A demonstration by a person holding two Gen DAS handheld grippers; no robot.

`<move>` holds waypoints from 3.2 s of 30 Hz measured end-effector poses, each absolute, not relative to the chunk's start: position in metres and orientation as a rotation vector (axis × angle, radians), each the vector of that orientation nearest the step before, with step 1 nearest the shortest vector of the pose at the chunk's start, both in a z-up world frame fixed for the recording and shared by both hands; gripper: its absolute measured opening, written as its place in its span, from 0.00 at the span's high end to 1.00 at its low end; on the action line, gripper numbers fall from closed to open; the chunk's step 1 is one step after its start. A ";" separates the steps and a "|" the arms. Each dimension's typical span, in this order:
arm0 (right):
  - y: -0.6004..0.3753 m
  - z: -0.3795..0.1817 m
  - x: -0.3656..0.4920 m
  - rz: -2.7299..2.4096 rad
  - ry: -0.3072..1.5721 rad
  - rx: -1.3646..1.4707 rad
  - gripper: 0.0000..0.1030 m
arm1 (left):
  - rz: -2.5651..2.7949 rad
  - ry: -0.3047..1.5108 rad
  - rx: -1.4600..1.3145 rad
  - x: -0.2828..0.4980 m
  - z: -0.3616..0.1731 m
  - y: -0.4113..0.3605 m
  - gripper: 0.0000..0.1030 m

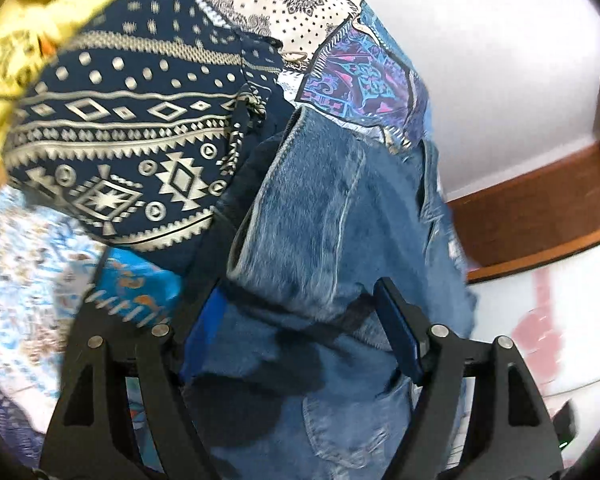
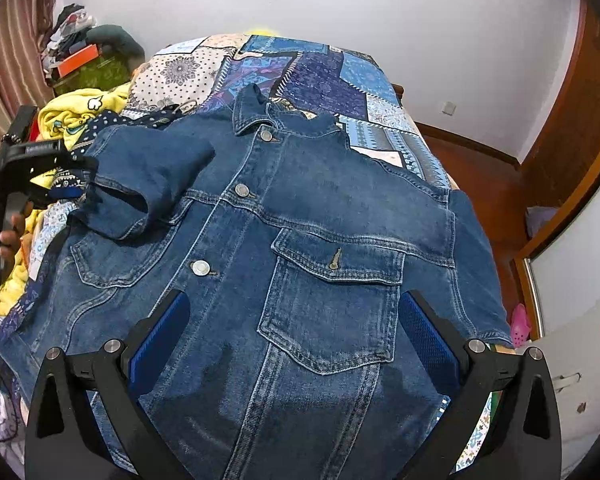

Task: Fold large clothes

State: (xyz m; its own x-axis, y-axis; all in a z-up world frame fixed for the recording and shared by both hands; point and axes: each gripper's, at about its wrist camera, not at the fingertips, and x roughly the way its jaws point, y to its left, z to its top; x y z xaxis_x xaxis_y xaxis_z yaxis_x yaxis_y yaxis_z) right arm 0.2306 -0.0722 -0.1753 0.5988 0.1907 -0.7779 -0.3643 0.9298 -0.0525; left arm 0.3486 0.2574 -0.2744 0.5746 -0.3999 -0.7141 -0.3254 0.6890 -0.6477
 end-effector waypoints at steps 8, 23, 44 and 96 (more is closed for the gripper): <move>-0.082 -0.177 0.230 0.315 0.883 -0.191 0.00 | 0.021 0.917 -0.713 0.357 -0.248 0.255 0.77; -0.123 -0.176 0.230 0.288 0.886 -0.074 0.00 | -0.083 0.625 -0.288 0.377 -0.077 0.134 0.91; -0.219 -0.192 0.234 0.120 0.929 0.074 0.00 | -0.425 0.941 -0.135 0.445 -0.186 -0.121 0.94; -0.386 -0.318 0.344 -0.057 1.171 0.956 0.67 | 0.032 1.008 -0.175 0.313 -0.227 0.132 0.31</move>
